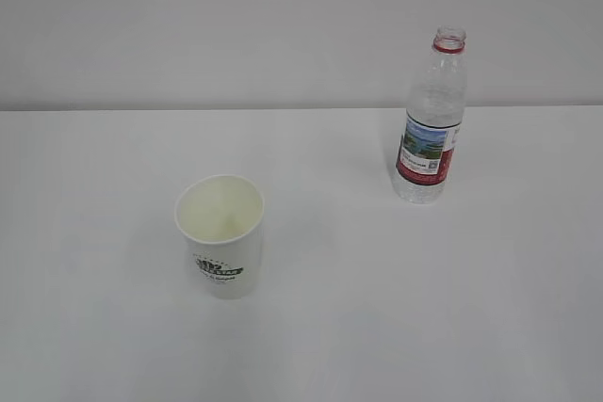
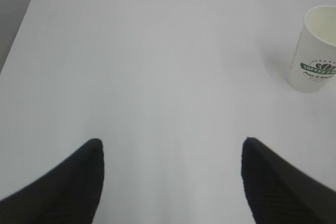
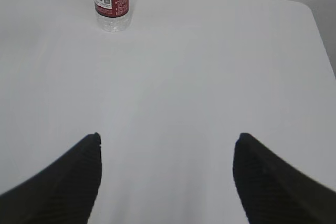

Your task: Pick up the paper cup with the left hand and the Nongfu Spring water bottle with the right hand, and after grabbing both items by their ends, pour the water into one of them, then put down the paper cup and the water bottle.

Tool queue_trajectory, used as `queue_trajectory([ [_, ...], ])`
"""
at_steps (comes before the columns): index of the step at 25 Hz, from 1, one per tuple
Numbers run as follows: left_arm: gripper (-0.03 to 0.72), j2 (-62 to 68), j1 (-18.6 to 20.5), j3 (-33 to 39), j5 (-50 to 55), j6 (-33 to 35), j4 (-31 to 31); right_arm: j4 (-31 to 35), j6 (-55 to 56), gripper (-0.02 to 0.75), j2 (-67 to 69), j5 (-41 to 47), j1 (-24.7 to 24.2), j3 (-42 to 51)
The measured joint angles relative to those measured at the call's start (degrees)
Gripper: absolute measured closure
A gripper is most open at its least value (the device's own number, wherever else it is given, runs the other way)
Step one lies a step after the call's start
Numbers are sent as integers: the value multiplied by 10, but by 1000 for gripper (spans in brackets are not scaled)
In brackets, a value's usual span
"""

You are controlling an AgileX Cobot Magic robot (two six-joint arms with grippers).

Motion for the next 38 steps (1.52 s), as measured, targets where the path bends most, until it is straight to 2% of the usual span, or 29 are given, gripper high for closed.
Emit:
queue_trajectory([
  [38, 124, 0, 0, 0, 0, 0, 0, 0, 0, 150, 0, 0, 0, 0],
])
